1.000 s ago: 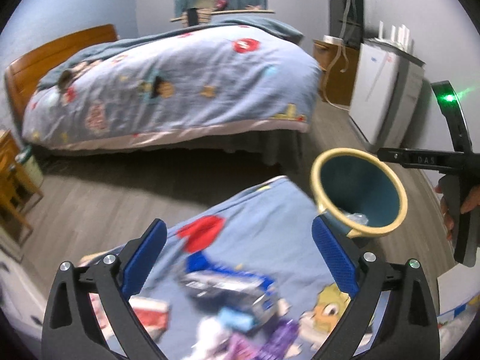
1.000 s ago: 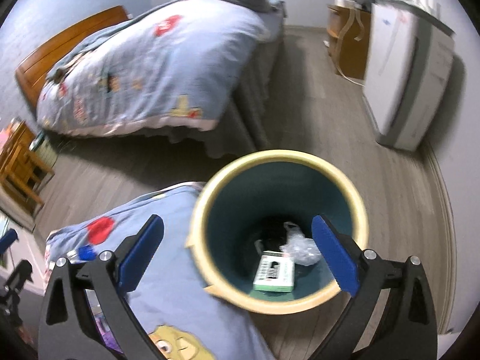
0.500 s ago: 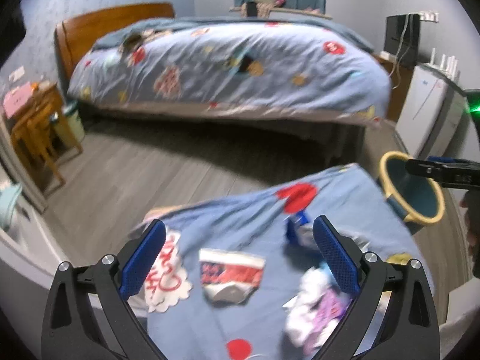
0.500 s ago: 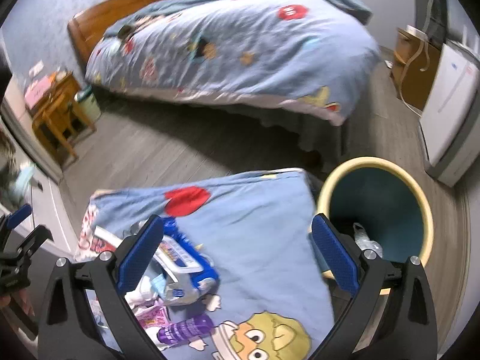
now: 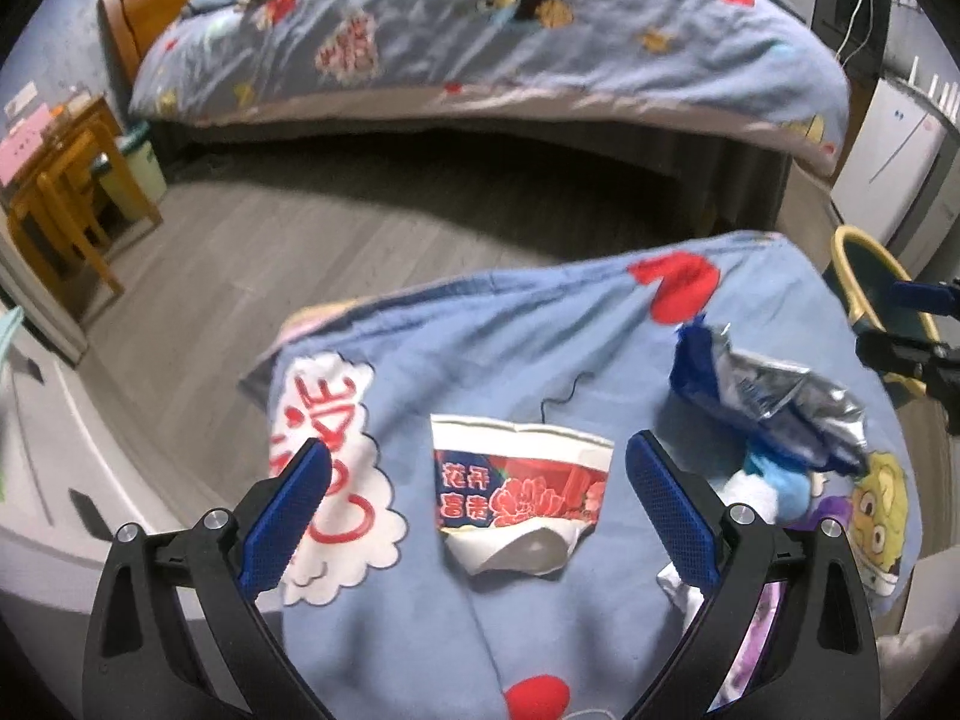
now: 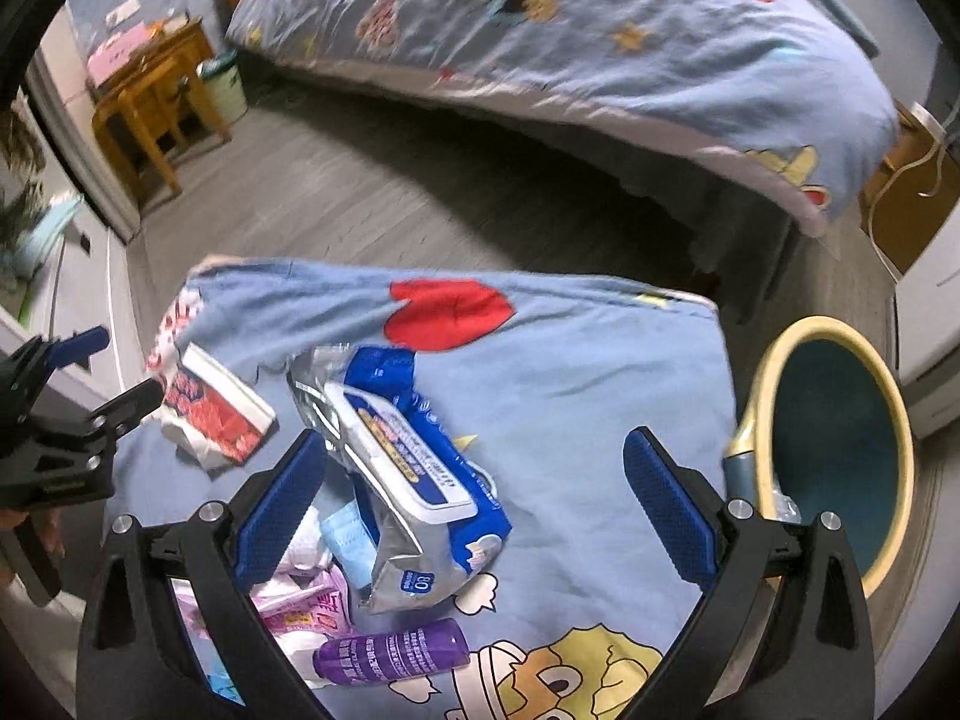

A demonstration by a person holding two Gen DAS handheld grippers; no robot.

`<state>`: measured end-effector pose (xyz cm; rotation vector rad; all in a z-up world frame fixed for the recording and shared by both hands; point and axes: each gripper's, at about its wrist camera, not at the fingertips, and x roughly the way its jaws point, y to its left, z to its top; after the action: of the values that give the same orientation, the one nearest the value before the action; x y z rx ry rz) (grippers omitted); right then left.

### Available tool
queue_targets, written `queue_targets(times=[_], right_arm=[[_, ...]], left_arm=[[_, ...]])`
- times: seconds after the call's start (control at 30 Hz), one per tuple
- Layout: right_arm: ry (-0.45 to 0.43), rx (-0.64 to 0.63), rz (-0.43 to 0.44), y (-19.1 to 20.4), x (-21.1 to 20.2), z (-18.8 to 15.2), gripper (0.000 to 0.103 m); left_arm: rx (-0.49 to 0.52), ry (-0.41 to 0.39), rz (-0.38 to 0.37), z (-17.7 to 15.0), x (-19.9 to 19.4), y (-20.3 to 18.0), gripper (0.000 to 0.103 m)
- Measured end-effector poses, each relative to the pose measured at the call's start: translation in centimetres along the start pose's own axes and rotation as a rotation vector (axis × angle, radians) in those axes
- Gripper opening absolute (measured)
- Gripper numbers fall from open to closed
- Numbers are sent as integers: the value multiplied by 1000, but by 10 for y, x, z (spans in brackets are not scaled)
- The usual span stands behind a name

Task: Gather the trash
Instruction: 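Move both open tools back over the cushion, then grasp blue-and-silver snack wrapper with right tool while left tool grasps red paper cup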

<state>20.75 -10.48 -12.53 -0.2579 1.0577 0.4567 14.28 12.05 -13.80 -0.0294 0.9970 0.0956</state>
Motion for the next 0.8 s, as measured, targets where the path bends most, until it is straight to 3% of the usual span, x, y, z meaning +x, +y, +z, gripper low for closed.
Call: queue_targets(times=[0.1,0.2,0.47,0.7,0.77,0.8], right_arm=[[23,-41,-2,9,10,-2,96],[45,-45,35,11,16,-3,88],[105,-128,85,25,33,-10,61],[131,-190,85,33,39,-15,36],[131,-203,74,33,39,-15,25],[132,-203,75,32,39,-15,25]], left_arm=[[7,31,-14,-2,16,-3,97],[22,74,-15,-6,32,-5,97],[11,185,-5,-17,63,0,97],[7,225,-37,-20,69,-3,94],[8,236,-45,-20,70,-5,90],[4,240,-64,-20,70,-5,84]])
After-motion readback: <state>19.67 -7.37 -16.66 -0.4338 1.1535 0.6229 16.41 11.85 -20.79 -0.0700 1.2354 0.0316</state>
